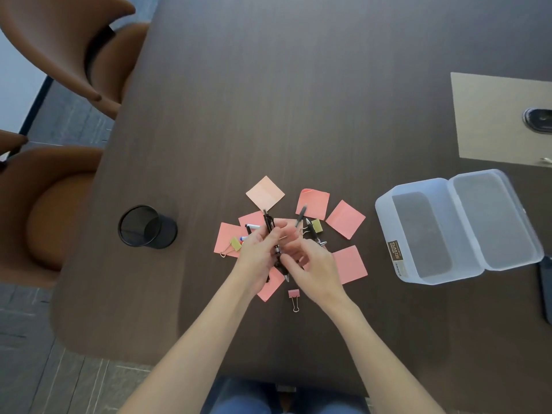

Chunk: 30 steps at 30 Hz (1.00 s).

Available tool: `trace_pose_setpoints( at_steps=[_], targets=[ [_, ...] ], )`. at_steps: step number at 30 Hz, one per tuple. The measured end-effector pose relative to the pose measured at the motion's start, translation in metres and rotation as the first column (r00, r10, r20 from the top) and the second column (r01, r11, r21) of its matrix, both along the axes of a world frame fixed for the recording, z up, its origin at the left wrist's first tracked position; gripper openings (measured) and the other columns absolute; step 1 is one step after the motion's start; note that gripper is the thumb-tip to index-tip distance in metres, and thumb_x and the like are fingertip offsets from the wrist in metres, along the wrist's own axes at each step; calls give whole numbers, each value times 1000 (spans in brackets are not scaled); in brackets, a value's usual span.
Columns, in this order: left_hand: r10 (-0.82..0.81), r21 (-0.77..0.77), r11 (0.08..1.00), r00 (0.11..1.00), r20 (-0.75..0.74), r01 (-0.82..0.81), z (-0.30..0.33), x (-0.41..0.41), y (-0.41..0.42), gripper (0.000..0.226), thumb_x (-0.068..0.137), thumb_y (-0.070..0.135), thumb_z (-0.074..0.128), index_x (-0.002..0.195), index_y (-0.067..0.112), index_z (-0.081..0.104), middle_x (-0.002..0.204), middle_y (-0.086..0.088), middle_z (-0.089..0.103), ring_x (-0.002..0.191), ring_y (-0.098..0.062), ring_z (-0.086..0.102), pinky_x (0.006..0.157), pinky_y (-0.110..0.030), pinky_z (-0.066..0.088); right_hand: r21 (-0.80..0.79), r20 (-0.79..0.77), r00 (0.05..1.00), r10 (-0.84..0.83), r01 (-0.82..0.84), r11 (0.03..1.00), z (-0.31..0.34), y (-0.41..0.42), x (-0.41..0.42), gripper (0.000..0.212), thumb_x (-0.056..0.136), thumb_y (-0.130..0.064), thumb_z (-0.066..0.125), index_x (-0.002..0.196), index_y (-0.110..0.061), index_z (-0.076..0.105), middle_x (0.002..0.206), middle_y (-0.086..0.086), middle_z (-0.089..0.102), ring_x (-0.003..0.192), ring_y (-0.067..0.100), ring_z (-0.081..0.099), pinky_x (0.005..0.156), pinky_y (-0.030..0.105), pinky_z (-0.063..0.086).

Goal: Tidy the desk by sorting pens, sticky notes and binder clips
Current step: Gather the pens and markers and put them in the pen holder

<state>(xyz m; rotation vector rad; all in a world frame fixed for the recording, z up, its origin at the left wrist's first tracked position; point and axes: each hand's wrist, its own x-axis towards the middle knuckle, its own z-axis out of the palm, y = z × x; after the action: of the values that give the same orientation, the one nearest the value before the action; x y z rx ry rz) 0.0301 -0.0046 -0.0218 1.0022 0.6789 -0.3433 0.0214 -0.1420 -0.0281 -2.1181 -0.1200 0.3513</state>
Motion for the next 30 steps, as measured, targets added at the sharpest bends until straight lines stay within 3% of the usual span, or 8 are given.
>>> trace_pose_setpoints(
  at_steps=[2,5,8,13,18,21,25,30],
  targets=[
    [35,25,999,999,-23,-34,-1,-2,6,20,104,12,48,116,9,64,110,-10,75,107,-27,71,80,-32,60,-221,106,989,100,-74,972,-16,-8,7,15,89,-13,65,102,-18,68,92,-6,68,84,9,61,75,22,50],
    [50,58,997,997,-51,-47,-3,-5,12,19,104,12,50,115,9,64,113,-13,74,105,-28,73,85,-34,60,-596,107,929,355,-226,771,-44,-11,16,39,79,-1,72,116,-14,64,100,4,69,88,24,58,78,37,51],
    [49,72,996,997,-64,-44,-6,-9,15,24,104,13,50,122,4,62,116,-17,73,104,-30,73,89,-36,60,-683,22,899,437,-306,664,-60,-7,19,50,70,2,80,116,-11,66,107,9,68,92,28,58,79,40,51],
    [80,63,995,995,-65,-76,-7,-13,19,29,103,18,52,126,2,62,119,-16,74,104,-31,74,85,-35,62,-736,98,889,447,-237,634,-61,-5,28,38,70,-2,82,105,-11,72,90,5,71,83,28,58,68,38,45],
    [126,148,983,989,-83,-113,-5,-11,19,23,104,22,52,113,6,67,108,-14,78,99,-31,75,89,-40,60,-576,206,968,143,2,817,-35,-11,36,17,76,-9,79,88,-20,79,88,2,67,87,29,56,75,40,43],
    [124,184,978,986,-112,-102,-6,-7,16,19,104,21,51,106,10,67,108,-16,77,92,-28,75,88,-40,59,-407,121,993,-15,63,911,-7,-8,34,14,82,-15,75,94,-22,78,84,-1,66,82,24,61,74,38,50],
    [-28,149,988,998,-55,36,-3,-4,8,22,103,24,52,116,14,68,109,-8,77,86,-20,74,79,-35,59,-103,-143,988,-66,51,993,24,7,26,18,82,-29,77,89,-40,64,77,-13,69,70,2,65,65,24,54],
    [-74,98,992,996,-39,78,-4,-1,2,25,103,22,54,121,14,68,105,-5,75,95,-24,72,81,-36,58,-70,-192,980,-54,41,997,28,13,26,21,81,-25,77,91,-33,61,77,-14,68,71,-2,65,69,16,53]
  ],
)
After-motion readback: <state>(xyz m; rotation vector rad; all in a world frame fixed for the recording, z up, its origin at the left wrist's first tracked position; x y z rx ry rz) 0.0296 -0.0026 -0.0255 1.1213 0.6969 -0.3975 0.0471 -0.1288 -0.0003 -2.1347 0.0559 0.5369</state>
